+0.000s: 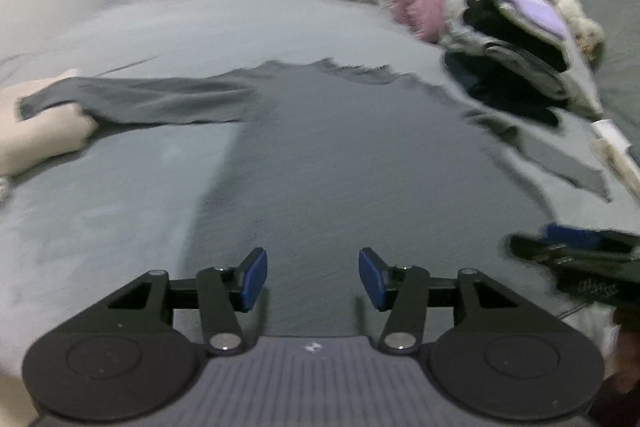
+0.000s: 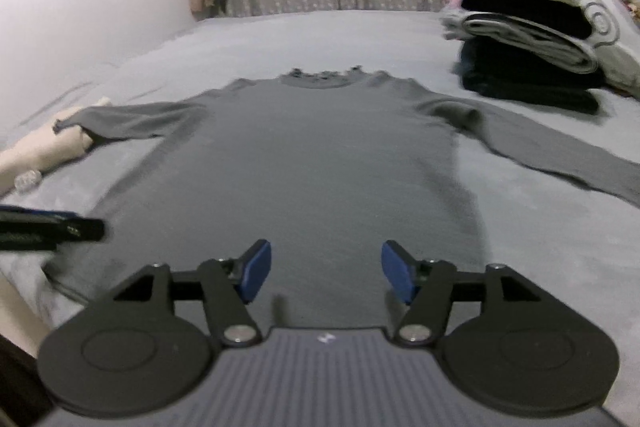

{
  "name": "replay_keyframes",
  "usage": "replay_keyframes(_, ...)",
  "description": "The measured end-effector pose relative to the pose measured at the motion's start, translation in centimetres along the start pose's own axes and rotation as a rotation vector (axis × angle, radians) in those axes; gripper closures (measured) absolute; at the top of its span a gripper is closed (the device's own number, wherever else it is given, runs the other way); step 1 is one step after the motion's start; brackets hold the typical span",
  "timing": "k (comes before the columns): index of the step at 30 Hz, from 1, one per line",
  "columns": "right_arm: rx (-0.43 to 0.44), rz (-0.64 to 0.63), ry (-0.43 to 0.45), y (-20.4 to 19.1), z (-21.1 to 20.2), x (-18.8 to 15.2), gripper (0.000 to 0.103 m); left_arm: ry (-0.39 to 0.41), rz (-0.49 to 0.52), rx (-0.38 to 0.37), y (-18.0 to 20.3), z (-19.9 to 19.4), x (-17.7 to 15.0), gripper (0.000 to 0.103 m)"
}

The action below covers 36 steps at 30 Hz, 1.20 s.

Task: Fold clothes

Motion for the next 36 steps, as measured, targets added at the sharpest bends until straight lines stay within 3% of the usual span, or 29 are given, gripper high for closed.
replay_keyframes(6, -0.022, -0.055, -0.038, -0.3, 2.1, -1.8, 0.029, -0.033, 0.077, -0.015, 0.3, 2.0, -1.9, 0.051)
replay_keyframes(15, -0.031, -0.039, -0.044, 5.4, -2.4, -4.2, 0.025, -0.012, 0.128, -0.072, -4.1, -1.5, -5.1, 0.050)
replay_keyframes(20, -0.013, -0.028, -0.052, 6.7, -5.0, -5.2, 0.025, -0.062, 0.117, -0.058, -4.4, -2.3, -5.0, 0.042)
replay_keyframes(22, -0.039, -0.025, -0.077, 6.9, -5.4, -5.1, 0.010, -0.088, 0.117, -0.040, -4.0, -2.2, -4.7, 0.033)
replay_keyframes(24, -0.067, -0.005, -0.100, 7.2, -5.4, -5.0, 0.010, -0.100, 0.116, -0.027, -3.4, -2.0, -4.3, 0.028)
replay_keyframes(29, -0.086, 0.052, -0.042, 7.5, -5.8, -2.5, 0.009, -0.085, 0.154, -0.007, -0.7, -1.7, -3.1, 0.023)
replay_keyframes(33, -0.118, 0.099, -0.002, 7.5, -5.8, -0.5, 0.002, -0.065, 0.146, -0.031, 1.9, -1.4, -1.9, 0.017)
replay_keyframes(36, -0.139, 0.121, -0.013, 7.1, -5.2, 0.3, 0.001, -0.094, 0.116, -0.040, 3.1, -0.7, -1.6, 0.003)
Point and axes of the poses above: each gripper's, at about its wrist camera, not at the fingertips, and z roughly the way its jaws point, y to its right, x to its top, the point moved 7 cm from there along z, roughly the way its jaws point, and after that the axes turned 6 degrees about y, right-handed, at the moved point
